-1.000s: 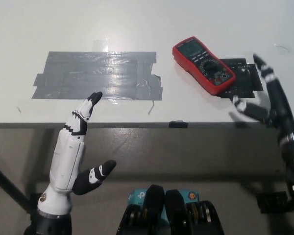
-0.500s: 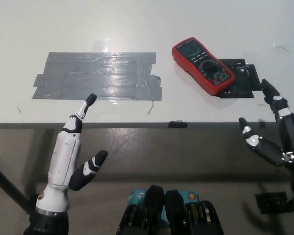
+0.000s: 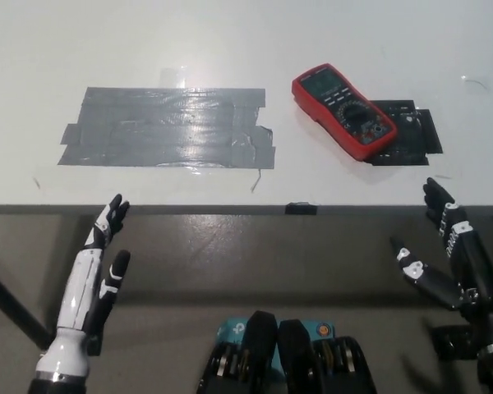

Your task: The robot first picks the multimeter with right hand and then unfolds the black stand on the back of it using left hand

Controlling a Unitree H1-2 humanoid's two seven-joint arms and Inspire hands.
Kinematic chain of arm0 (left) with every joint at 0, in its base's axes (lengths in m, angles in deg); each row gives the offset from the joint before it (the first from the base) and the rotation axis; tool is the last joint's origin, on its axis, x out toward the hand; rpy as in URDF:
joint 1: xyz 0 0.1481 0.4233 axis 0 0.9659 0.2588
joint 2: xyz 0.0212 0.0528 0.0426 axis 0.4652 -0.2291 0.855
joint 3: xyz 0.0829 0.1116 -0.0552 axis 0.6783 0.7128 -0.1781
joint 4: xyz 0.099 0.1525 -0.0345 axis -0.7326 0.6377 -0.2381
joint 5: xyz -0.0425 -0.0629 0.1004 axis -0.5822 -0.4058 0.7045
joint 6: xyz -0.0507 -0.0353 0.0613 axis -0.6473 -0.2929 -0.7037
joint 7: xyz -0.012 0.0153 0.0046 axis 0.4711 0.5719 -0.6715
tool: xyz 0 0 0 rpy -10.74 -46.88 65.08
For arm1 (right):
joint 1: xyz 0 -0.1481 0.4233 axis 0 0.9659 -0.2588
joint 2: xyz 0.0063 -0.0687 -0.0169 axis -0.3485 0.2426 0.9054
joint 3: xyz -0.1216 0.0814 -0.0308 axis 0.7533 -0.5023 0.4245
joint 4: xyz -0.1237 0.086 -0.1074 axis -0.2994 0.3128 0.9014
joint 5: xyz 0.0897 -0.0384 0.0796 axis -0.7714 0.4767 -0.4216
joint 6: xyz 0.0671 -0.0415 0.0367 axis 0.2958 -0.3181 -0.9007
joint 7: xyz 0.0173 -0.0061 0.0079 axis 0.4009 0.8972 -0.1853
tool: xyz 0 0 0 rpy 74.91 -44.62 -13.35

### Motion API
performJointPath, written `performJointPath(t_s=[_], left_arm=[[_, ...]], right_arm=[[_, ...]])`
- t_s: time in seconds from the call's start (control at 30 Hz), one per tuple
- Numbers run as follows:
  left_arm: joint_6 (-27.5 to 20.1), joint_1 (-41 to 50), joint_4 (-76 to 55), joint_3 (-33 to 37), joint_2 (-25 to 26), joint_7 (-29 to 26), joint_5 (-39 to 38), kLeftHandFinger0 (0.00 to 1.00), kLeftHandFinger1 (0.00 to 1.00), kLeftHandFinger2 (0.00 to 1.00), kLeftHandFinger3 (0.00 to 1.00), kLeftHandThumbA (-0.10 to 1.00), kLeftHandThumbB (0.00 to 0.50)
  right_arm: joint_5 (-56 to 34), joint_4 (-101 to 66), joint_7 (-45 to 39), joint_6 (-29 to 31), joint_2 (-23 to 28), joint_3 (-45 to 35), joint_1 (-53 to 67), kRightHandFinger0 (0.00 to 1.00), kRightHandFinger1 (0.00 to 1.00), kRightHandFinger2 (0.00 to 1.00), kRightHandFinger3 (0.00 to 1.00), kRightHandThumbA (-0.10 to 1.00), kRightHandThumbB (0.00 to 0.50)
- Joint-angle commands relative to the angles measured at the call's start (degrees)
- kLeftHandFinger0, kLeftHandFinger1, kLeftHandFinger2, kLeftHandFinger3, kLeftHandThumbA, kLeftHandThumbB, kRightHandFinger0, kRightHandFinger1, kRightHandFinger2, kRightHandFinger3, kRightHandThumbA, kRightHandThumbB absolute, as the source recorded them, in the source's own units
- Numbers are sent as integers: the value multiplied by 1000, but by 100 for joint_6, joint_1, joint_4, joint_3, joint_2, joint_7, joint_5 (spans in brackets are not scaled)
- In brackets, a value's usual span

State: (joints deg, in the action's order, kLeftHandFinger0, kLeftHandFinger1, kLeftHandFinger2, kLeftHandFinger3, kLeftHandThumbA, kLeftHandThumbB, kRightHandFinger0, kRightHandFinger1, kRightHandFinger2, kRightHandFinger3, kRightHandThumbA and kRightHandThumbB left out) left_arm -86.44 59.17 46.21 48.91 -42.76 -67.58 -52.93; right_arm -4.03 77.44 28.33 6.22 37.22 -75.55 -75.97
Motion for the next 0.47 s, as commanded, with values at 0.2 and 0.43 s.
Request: performJointPath(t_s=[0.2,0.43], left_arm=[[78,86,115,-137,54,333,-197,1000,1000,1000,1000,1000,79],[28,217,166,-161,56,343,-73,1000,1000,1000,1000,1000,86]], right_arm=[[35,149,-483,229,-98,-120,85,1000,1000,1000,1000,577,279],[85,185,-667,164,-135,-120,125,1000,1000,1000,1000,561,265]])
